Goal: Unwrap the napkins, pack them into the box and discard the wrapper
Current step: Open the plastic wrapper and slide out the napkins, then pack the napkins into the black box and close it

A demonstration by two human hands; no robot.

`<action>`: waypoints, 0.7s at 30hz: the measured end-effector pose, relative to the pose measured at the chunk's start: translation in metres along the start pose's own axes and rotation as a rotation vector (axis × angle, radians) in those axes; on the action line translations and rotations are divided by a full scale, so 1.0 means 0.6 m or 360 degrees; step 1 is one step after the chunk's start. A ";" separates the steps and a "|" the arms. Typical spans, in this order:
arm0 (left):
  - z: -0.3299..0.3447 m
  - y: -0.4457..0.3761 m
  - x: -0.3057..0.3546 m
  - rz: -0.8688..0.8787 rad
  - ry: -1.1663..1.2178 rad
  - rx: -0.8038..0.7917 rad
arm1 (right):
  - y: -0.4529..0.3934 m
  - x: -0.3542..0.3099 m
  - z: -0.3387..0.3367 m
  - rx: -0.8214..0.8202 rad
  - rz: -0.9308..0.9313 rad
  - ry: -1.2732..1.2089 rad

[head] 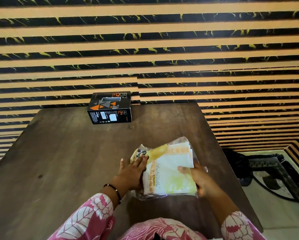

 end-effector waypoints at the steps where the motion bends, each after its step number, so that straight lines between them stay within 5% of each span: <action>1: 0.002 0.003 -0.006 -0.0062 -0.0013 -0.0027 | 0.008 -0.013 -0.002 0.0011 -0.0042 0.0051; 6: 0.006 0.020 -0.018 -0.0394 -0.0180 -0.0172 | 0.059 -0.087 -0.039 0.0121 -0.0322 0.0136; 13: 0.014 0.039 -0.045 -0.0805 -0.0043 -0.0266 | 0.063 -0.063 -0.102 -0.0030 -0.0182 -0.1045; 21: 0.031 0.049 -0.048 -0.0806 -0.0149 -0.0279 | 0.044 0.047 -0.067 0.0280 -0.0076 -0.1240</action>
Point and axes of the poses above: each hand's wrist, its own y-axis away from the middle knuckle, its own z-axis out of the palm, x = y × z, the point moved 8 cm from there along -y, towards the middle knuckle, and after that the axes turned 1 degree about x, right-handed, at the moved point
